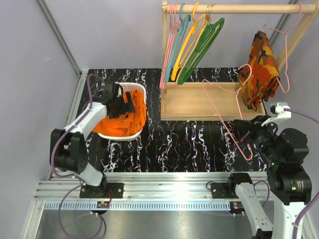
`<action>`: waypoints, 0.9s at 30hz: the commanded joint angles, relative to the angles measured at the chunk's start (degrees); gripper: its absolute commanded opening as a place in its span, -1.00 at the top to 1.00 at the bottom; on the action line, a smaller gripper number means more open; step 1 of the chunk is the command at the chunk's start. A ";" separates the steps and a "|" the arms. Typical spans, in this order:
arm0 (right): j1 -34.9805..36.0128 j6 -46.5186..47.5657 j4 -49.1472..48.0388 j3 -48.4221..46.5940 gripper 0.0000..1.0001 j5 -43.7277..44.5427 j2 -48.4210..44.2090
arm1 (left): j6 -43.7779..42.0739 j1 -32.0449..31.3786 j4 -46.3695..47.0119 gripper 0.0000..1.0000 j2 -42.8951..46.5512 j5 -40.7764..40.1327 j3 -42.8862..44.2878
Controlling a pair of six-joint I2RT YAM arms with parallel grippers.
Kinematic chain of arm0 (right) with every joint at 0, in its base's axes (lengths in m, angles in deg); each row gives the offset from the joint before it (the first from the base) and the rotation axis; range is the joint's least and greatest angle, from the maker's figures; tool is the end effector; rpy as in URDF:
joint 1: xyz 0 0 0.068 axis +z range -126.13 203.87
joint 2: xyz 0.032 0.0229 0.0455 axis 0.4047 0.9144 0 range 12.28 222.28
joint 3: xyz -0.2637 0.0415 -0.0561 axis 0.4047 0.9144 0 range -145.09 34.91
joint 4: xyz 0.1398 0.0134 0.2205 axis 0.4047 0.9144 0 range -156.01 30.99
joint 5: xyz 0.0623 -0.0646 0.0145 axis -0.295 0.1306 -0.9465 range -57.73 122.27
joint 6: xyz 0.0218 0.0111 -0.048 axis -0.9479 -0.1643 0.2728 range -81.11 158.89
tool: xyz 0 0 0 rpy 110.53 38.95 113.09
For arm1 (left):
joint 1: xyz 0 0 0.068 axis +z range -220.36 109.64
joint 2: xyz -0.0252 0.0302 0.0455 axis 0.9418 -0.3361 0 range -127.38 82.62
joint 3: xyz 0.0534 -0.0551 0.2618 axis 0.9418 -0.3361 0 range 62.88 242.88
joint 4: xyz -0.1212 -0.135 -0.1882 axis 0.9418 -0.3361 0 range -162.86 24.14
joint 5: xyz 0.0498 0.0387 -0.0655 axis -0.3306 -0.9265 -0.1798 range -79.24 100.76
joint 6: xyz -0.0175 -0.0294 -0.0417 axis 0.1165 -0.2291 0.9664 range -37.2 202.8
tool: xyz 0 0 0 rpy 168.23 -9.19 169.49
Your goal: Remove the trousers from the hanger
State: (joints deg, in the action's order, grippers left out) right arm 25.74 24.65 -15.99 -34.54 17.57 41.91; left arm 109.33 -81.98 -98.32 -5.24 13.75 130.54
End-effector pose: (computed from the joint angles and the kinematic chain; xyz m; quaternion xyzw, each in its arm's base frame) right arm 0.0467 0.0106 0.4279 0.0003 0.7653 0.1863 0.6161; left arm 0.3200 -0.0678 0.2620 -0.1146 0.9401 -0.1279 0.2943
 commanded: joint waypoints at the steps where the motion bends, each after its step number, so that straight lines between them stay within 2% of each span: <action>1: 0.24 2.37 -3.17 -4.90 1.00 -1.82 1.31 | 4.14 -0.07 6.44 -0.97 -6.61 3.25 -4.72; 7: 0.24 2.73 -6.86 -5.70 1.00 -6.65 1.66 | 7.05 -0.07 11.99 -0.96 -17.25 6.59 -8.15; 9: 0.24 3.16 -7.30 -5.70 1.00 -7.01 2.10 | 6.96 -0.07 13.48 -0.96 -17.09 6.33 -9.38; 14: 0.15 4.83 -9.76 -5.69 1.00 -4.64 4.29 | 6.53 0.02 10.07 -0.98 -7.18 3.26 -9.40; 16: 0.15 5.54 -10.90 -6.66 1.00 -0.43 5.61 | 6.17 0.02 6.74 -0.98 -1.13 2.30 -7.73; 21: 0.24 8.35 -13.71 -7.89 1.00 8.44 9.21 | 4.86 0.01 -2.15 -0.98 8.65 -0.61 1.93; 27: 0.24 11.16 -20.37 -7.54 1.00 8.90 12.47 | 0.74 -0.07 -9.62 -0.98 20.59 -4.29 7.04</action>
State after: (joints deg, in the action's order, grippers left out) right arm 25.79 33.28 -27.71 -40.57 24.33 53.29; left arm 113.06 -81.82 -102.70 9.65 12.54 134.65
